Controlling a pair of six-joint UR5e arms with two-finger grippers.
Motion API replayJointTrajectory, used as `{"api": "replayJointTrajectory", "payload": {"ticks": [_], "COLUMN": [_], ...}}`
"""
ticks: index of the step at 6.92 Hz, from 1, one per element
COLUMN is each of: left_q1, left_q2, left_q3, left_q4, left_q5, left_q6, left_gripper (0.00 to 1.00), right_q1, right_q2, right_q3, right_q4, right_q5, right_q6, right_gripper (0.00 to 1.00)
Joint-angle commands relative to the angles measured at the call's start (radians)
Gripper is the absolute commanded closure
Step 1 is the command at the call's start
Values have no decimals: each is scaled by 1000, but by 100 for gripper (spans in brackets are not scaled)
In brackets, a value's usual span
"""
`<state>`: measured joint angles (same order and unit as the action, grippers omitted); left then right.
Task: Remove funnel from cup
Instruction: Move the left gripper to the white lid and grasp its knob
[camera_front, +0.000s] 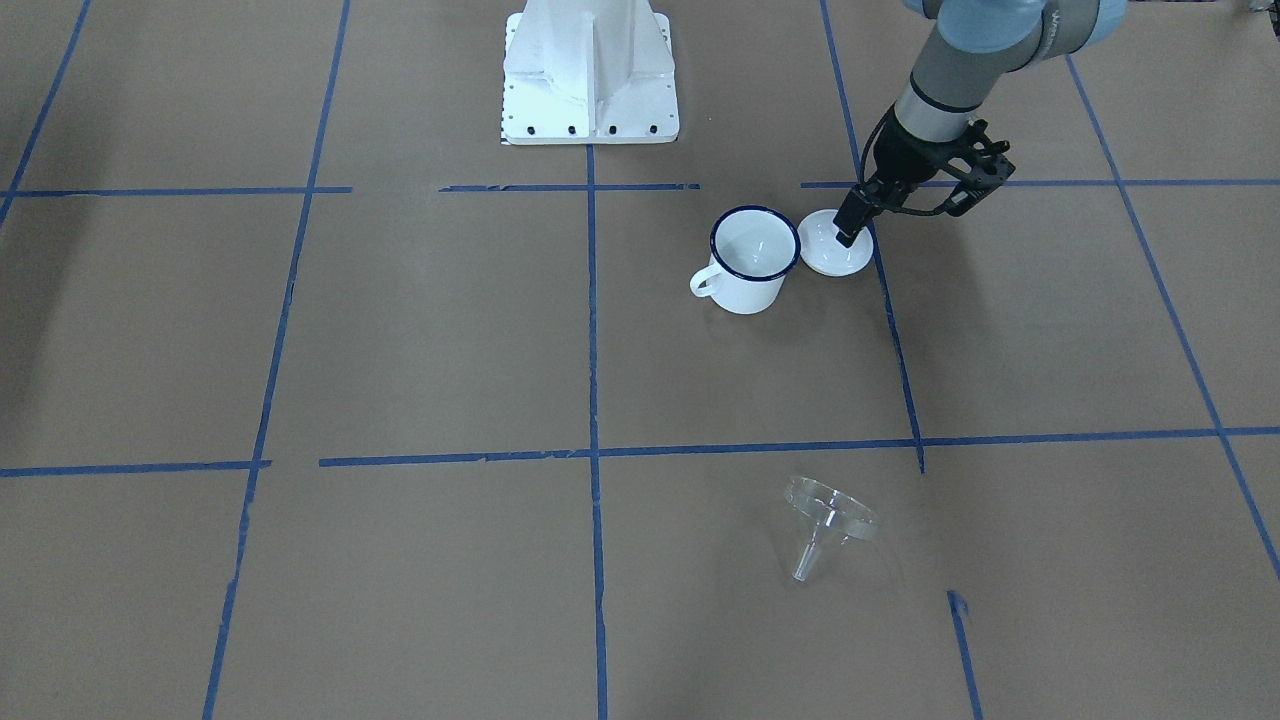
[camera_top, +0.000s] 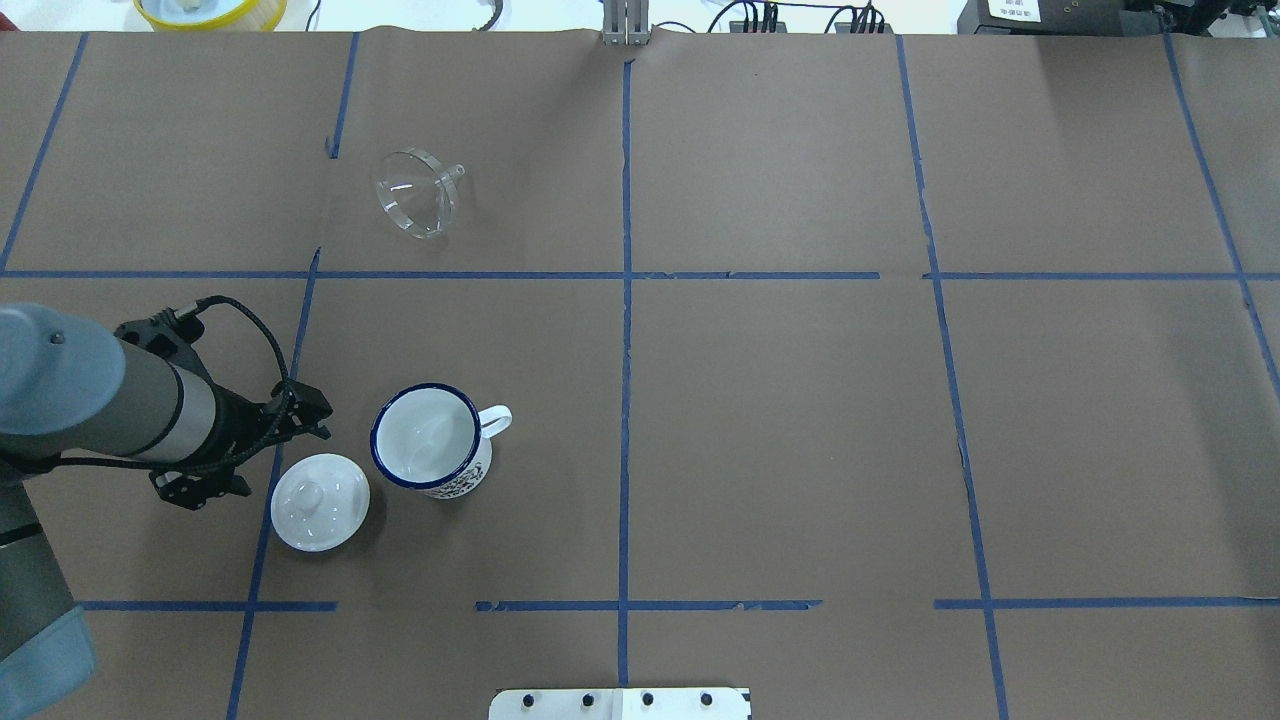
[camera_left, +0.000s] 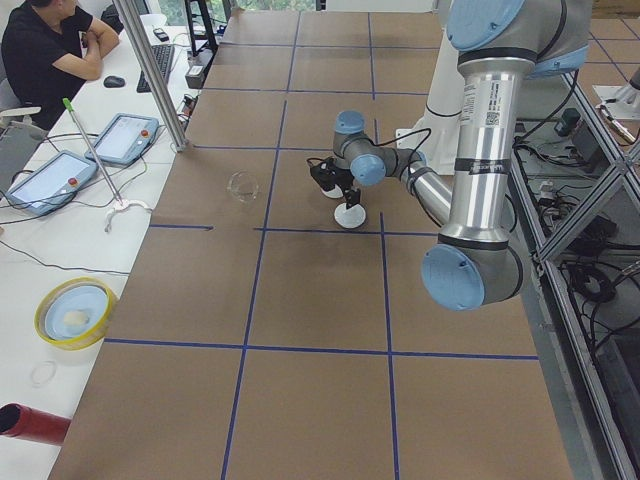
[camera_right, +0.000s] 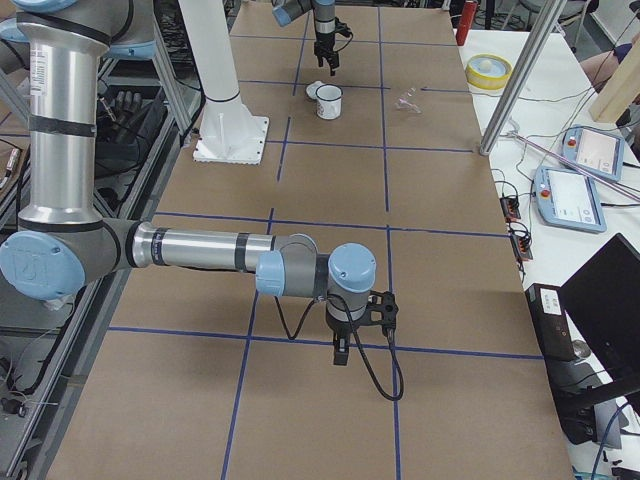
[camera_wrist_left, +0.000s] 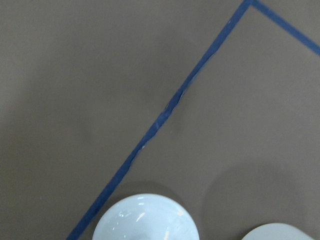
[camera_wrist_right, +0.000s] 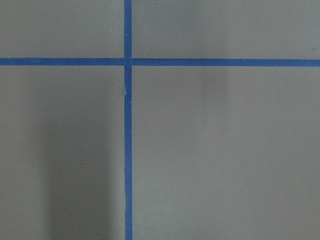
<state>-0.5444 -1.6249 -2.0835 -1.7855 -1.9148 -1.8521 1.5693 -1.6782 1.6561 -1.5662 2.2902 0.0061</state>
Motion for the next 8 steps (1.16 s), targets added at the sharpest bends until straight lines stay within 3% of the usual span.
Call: {"api": "replayJointTrajectory", "payload": {"ticks": [1, 4, 6, 8], "left_q1": [75, 83, 81, 81], "left_q2": [-3, -9, -6, -6], "left_q3": [10, 43, 94, 86], "left_q4": [-8, -9, -92, -91], "left_q5": [61, 86, 106, 106], "left_q6": [-55, -44, -48, -56], "left_gripper": [2, 9, 10, 24], "right_q1": [0, 0, 0, 0], "right_q2": [0, 0, 0, 0], "right_q3": [1, 1, 1, -1], "right_q4": [0, 0, 0, 0], "right_q5": [0, 0, 0, 0], "right_q6": [0, 0, 0, 0], "right_gripper": [0, 0, 0, 0]}}
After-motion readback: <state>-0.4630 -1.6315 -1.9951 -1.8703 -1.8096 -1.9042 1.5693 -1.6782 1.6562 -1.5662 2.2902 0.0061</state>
